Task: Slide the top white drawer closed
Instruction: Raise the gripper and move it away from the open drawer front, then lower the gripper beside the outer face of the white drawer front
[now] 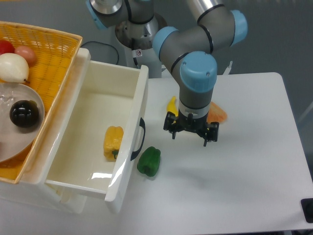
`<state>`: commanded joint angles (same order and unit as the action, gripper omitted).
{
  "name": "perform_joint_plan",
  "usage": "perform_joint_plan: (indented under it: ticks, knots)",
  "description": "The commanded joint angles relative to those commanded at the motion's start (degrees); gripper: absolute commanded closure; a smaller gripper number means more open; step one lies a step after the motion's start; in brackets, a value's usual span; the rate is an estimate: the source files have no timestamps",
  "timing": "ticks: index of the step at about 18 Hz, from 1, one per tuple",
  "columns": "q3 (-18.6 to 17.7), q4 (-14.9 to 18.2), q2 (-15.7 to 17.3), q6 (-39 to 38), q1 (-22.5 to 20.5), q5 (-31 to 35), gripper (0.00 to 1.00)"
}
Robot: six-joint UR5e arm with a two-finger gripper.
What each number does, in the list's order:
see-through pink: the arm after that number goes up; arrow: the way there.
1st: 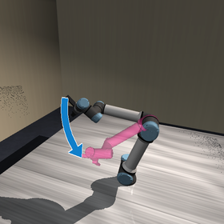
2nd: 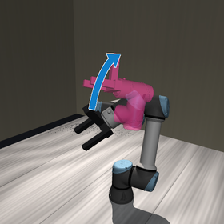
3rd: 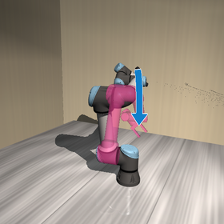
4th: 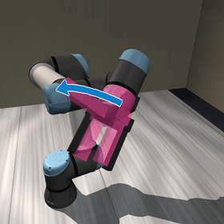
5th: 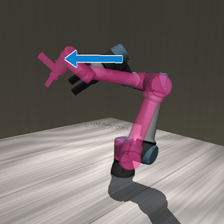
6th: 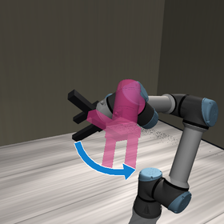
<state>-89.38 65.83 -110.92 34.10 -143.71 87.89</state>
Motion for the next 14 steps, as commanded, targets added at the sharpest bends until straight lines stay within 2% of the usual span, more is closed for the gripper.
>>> perform_joint_plan:
  ticks: [9, 14]
  knots:
    - [2.0, -0.4, -3.7, -0.9, 2.9, -0.3, 0.0]
    - [2.2, -0.4, -4.2, -0.9, 3.3, -0.5, 0.0]
